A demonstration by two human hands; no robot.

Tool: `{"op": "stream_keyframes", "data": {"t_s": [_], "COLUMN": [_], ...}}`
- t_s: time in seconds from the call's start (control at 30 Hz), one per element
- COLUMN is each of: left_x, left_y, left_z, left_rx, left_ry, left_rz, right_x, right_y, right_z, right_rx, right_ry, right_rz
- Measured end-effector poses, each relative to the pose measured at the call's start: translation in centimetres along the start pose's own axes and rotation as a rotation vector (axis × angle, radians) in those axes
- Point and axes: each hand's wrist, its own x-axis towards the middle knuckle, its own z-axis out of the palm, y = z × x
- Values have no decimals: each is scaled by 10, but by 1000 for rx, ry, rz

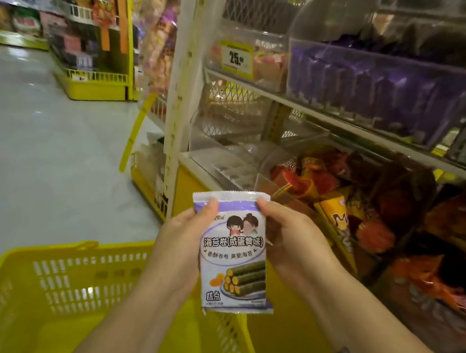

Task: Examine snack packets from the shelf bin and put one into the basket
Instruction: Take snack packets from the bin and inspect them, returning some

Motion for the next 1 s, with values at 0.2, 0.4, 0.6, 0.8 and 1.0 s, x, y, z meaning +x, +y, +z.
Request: {"op": "stream_keyframes", "data": {"t_s": [0.2,0.4,0.6,0.8,1.0], "left_x": [10,13,4,-6,-7], "left_y": [1,11,17,4,1], "left_z": [3,-1,-9,-6,-1], "left_rx": [-6,-249,-11,293,294], "left_ry": [7,52,-190,-269,-243], "left_rz": [-83,-132,-187,-63,207], "right_x": [2,-4,-5,-6,-8], "right_y": [-1,-6,-4,-8,-12], "right_z": [-7,-25,-24,-15,-10], "right_rx": [-50,-423,-261,-140,62], "right_ry": [46,-365,-317,-101,-28], "right_rz": [-25,82,129,-26,16]}}
